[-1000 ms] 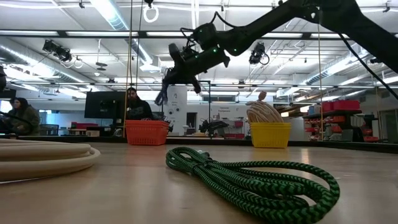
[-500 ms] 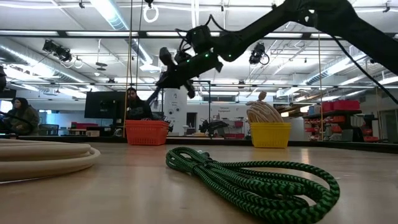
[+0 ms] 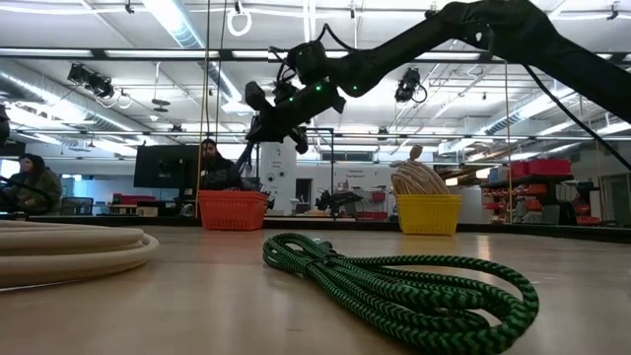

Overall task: Pick & Place USB Port
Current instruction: Put the blue charger cable into the orange bin

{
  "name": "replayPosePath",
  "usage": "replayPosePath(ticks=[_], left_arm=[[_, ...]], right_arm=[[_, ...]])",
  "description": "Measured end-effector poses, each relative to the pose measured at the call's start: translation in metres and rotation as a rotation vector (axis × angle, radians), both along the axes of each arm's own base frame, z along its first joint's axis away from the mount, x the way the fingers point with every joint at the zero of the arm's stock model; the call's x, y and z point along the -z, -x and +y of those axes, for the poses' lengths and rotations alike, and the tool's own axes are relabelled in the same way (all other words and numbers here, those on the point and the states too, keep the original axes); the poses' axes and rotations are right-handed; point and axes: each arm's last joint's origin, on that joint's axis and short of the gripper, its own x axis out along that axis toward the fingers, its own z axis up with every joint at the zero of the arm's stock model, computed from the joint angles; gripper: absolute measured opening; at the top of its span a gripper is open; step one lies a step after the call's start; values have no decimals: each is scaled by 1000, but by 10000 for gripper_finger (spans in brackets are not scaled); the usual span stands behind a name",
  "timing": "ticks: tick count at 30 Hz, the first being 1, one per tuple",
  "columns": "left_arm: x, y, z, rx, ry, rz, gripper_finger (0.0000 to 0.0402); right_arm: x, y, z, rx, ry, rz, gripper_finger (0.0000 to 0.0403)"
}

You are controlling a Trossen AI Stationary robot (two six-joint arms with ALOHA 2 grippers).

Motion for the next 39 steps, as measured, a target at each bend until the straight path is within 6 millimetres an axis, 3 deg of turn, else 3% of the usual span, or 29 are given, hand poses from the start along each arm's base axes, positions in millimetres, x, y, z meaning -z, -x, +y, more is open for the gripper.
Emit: replayPosePath(ticks=[8, 13, 22, 39], left_arm=[[1, 0, 0, -1, -1, 8, 181], [2, 0, 0, 0, 0, 21, 181], [2, 0, 0, 5, -1, 21, 181], [2, 0, 0, 5, 2, 21, 181]], right_arm=[[26, -5, -2, -12, -52, 50, 10], [22, -3, -6, -30, -43, 26, 21], [20, 2, -18, -12, -67, -14, 121], [10, -1, -18, -60, -44, -73, 130]])
